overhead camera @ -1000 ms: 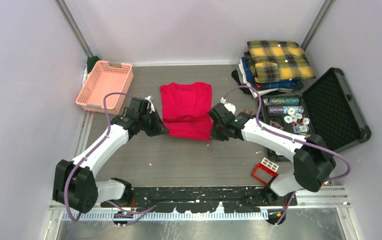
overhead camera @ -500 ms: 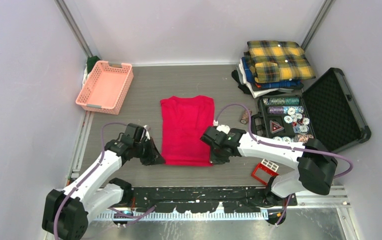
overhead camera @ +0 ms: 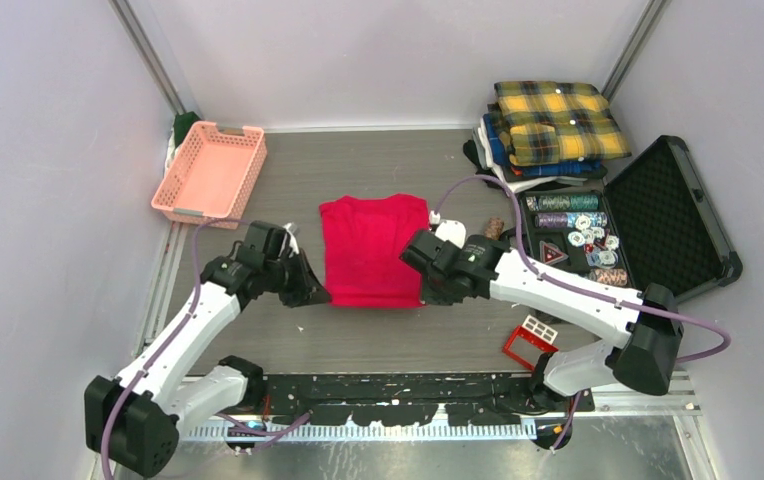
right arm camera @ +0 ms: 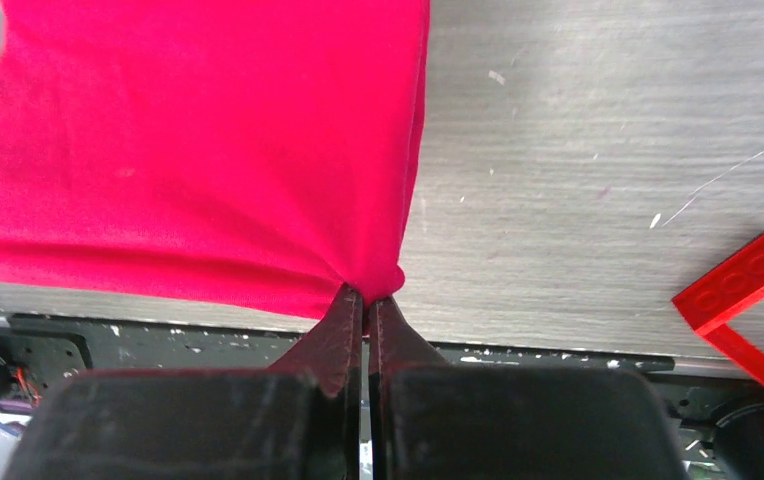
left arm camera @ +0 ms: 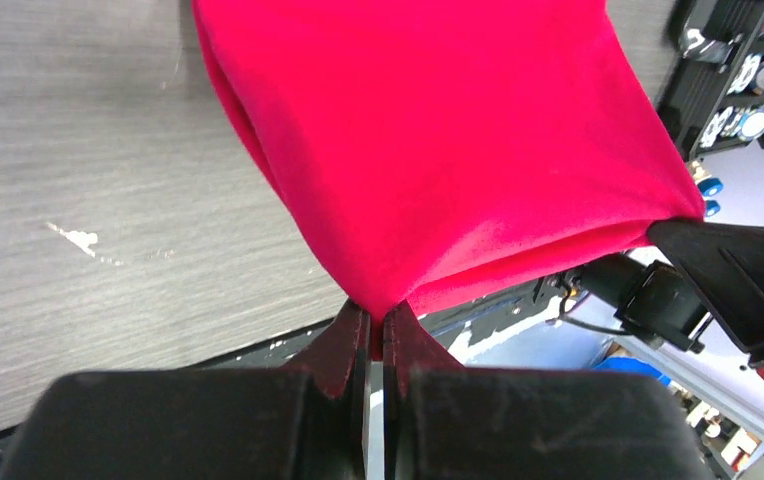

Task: Fold and stack the mixed laundry pile
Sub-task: Fold the T-shirt at the center of the board.

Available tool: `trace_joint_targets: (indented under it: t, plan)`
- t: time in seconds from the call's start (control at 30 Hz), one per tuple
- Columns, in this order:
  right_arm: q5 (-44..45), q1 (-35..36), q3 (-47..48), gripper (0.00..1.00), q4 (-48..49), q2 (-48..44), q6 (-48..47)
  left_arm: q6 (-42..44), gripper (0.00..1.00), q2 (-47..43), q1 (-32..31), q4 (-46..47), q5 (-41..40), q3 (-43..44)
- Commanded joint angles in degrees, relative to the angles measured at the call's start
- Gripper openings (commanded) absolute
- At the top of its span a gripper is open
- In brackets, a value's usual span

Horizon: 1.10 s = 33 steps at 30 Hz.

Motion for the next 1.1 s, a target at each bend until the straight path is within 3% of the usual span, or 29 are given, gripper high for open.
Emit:
trace_joint_targets:
  t: [0.0, 0.5, 1.07]
  plan:
    - [6.59, -2.43, 6.21, 0.01, -7.53, 1.67, -4.44, 3.45, 0.0, 4.27, 0.34, -1.22, -2.76, 7.46]
    - [4.42, -18.05, 23.01, 0.01, -5.38, 16.53, -21.3, 8.8, 0.0, 24.55, 6.4, 1.19, -2.15, 26.13]
    - [1.94, -26.79, 48.13, 0.01, -6.85, 39.3, -30.57, 10.02, 0.0, 45.13, 11.93, 1.65, -4.16, 43.96]
